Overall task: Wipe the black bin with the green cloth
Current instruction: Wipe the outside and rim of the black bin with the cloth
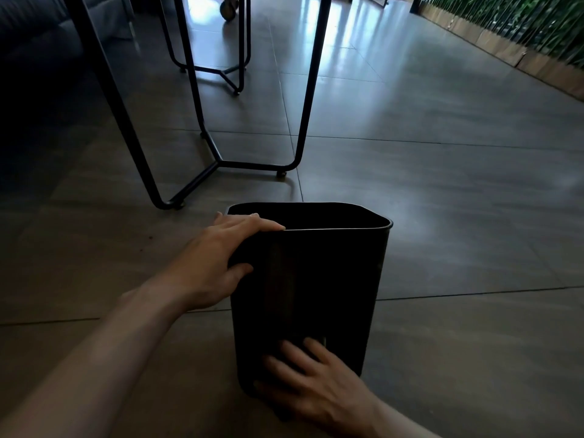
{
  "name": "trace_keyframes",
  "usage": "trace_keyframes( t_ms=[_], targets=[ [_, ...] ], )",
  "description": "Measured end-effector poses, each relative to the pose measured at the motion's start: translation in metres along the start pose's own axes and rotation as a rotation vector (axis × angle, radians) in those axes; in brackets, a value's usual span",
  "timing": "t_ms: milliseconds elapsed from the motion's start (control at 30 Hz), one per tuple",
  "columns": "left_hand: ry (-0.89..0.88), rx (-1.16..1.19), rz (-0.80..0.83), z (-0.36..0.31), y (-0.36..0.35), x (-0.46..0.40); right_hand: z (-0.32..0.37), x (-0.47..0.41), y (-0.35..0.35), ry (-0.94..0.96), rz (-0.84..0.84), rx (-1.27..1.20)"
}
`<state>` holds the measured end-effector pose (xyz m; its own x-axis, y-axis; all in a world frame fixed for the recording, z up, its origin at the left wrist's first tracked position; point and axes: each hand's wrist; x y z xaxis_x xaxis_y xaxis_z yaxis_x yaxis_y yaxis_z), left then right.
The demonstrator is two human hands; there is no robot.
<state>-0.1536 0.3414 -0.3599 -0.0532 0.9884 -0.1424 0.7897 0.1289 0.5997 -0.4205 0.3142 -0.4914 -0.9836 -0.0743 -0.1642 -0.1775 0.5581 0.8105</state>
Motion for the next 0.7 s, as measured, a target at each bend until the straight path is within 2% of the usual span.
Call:
trace_keyframes(
  t_ms=[167,233,333,467,533,600,700],
  targets=[
    [0.007,0.021,-0.007,0.000,-0.001,-0.004,-0.068,-0.053,0.024,-0.659,-0.268,-0.194],
    [0.026,0.034,-0.021,0.001,-0.001,-0.005,-0.088,-0.069,0.027,-0.811,-0.286,-0.218],
    [0.045,0.063,-0.025,0.003,0.000,-0.007,-0.065,-0.064,0.017,-0.706,-0.239,-0.176],
    [0.079,0.101,-0.036,0.003,-0.002,-0.006,-0.010,-0.016,0.002,-0.271,-0.070,-0.083],
    [0.084,0.108,-0.048,0.003,-0.003,-0.006,-0.008,0.001,0.000,-0.178,-0.016,-0.083],
    [0.077,0.104,-0.066,0.003,-0.004,-0.007,-0.025,0.002,0.004,-0.359,-0.101,-0.167],
    [0.061,0.088,-0.092,0.001,-0.005,-0.009,-0.074,-0.018,0.010,-0.879,-0.274,-0.322]
  ],
)
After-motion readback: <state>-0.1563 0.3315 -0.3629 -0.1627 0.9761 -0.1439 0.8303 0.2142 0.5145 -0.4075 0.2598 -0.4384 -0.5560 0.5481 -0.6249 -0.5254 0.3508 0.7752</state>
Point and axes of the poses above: each hand's wrist, its own x-axis away from the middle knuckle, its own y-axis out of the back of the hand, z = x × y, and after that the axes turned 14 degrees about x, right-handed
